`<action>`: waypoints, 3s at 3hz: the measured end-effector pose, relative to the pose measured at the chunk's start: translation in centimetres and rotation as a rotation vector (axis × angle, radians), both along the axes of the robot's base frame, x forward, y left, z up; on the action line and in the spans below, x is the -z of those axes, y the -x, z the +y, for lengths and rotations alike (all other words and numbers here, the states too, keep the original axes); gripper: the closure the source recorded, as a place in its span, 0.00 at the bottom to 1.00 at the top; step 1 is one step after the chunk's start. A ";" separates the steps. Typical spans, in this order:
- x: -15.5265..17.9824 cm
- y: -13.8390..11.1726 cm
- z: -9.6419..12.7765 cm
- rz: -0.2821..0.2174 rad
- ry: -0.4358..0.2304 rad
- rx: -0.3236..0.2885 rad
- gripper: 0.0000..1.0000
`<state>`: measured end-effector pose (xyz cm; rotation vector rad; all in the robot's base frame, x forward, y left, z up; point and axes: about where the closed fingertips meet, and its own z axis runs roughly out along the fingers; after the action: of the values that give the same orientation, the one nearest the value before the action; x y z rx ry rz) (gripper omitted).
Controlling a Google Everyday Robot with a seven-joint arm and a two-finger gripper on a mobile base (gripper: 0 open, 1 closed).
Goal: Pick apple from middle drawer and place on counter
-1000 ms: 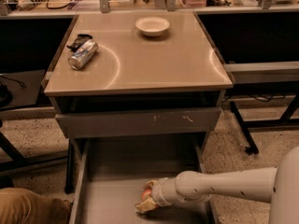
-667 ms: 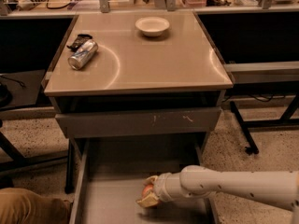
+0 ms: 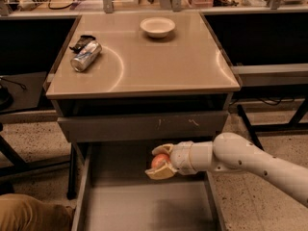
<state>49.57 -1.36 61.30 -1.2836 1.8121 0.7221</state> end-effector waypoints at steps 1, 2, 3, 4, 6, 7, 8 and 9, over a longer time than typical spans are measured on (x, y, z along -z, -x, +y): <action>0.0 0.0 0.0 0.000 0.000 0.000 1.00; -5.2 0.6 -0.7 -0.065 0.019 -0.008 1.00; -17.0 1.4 -1.0 -0.233 0.051 -0.054 1.00; -24.8 1.2 -0.8 -0.377 0.060 -0.098 1.00; -25.9 0.7 -0.9 -0.400 0.060 -0.096 1.00; -28.4 -3.0 -1.7 -0.460 0.102 -0.065 1.00; -30.8 -9.7 -4.4 -0.500 0.191 -0.008 1.00; -29.9 -15.5 -5.5 -0.459 0.229 0.004 1.00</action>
Offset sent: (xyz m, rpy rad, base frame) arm -0.0187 -0.0266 0.1778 -0.0661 -0.2238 0.0201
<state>65.04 -6.82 91.25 -1.4525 1.5453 0.1913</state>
